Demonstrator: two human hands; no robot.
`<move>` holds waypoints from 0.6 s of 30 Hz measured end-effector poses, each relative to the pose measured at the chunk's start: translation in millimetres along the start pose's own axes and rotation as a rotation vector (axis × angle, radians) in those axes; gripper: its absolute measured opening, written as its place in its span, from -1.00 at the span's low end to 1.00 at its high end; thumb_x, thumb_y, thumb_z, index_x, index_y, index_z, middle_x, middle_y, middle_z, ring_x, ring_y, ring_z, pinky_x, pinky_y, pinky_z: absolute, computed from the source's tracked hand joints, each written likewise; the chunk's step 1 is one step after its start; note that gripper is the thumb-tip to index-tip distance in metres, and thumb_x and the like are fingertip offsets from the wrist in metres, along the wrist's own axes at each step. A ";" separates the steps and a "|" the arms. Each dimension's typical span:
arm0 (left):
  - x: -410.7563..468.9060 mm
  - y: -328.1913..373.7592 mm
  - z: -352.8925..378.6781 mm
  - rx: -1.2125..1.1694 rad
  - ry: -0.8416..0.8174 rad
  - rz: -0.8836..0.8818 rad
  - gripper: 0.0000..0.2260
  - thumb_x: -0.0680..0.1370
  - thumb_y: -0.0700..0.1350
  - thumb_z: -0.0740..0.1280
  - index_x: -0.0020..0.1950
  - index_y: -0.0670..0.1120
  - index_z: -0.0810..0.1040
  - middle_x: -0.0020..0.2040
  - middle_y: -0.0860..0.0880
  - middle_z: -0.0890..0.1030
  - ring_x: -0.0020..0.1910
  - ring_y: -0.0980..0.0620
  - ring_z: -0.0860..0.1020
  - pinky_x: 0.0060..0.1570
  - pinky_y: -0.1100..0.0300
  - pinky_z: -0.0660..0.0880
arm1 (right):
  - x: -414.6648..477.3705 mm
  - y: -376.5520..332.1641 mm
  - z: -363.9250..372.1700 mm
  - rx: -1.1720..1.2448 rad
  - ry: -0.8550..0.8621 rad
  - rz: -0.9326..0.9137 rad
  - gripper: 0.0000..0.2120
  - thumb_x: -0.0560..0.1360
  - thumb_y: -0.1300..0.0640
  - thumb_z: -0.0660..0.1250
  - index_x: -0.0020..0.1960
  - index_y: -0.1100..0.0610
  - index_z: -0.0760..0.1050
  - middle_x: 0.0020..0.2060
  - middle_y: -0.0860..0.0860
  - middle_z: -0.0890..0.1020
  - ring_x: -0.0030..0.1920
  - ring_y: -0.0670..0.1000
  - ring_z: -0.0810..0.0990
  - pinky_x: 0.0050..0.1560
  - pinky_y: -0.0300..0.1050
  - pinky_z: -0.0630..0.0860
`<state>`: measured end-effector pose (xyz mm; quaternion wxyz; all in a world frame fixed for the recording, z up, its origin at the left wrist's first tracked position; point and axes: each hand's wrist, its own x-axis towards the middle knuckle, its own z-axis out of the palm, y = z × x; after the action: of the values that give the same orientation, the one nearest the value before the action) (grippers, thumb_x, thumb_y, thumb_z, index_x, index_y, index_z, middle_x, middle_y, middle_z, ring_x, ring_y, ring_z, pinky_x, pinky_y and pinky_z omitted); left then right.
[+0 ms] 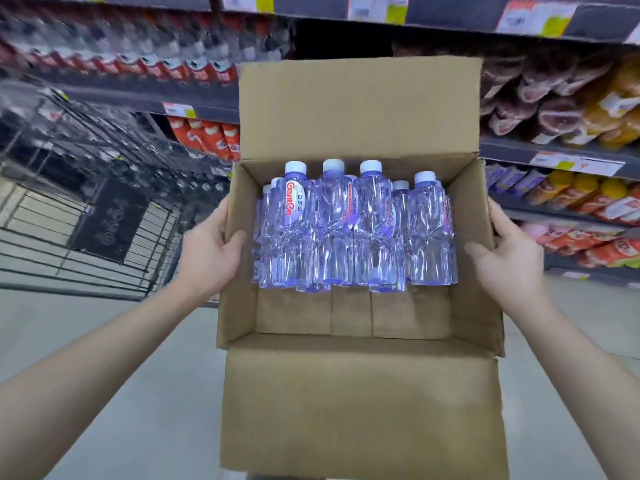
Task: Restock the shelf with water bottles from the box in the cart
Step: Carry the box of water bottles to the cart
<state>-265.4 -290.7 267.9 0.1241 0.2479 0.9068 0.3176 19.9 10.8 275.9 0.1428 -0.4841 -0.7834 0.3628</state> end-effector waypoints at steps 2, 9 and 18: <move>16.2 -26.9 -31.9 0.000 -0.021 0.020 -0.38 0.59 -0.16 0.33 0.56 0.33 0.31 -0.13 -0.06 0.73 -0.17 -0.07 0.66 -0.14 0.13 0.56 | -16.7 -33.5 24.5 0.017 0.030 0.014 -0.25 0.46 0.31 0.39 0.52 -0.25 0.37 -0.01 -0.01 0.71 -0.05 0.17 0.64 0.06 -0.15 0.47; 65.3 -111.8 -139.4 0.004 -0.049 0.061 -0.41 0.60 -0.18 0.34 0.57 0.26 0.36 -0.10 0.09 0.73 -0.17 0.01 0.66 -0.18 0.44 0.49 | -49.9 -141.2 114.2 0.047 0.060 0.036 -0.17 0.42 0.30 0.36 0.45 -0.45 0.33 -0.07 0.09 0.75 -0.05 0.20 0.67 0.17 0.04 0.58; 134.4 -189.6 -220.2 0.006 -0.002 -0.060 -0.47 0.63 -0.19 0.36 0.50 0.28 0.43 -0.28 0.16 0.67 -0.35 0.17 0.58 -0.24 0.28 0.51 | -20.0 -219.7 224.7 0.094 -0.023 0.001 -0.19 0.44 0.31 0.35 0.53 -0.33 0.32 -0.08 -0.04 0.74 -0.08 0.10 0.65 0.02 -0.23 0.49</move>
<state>-533.7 -461.0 307.0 0.1340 0.2213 0.9147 0.3106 -243.4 -162.0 277.3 0.1563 -0.4730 -0.7667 0.4050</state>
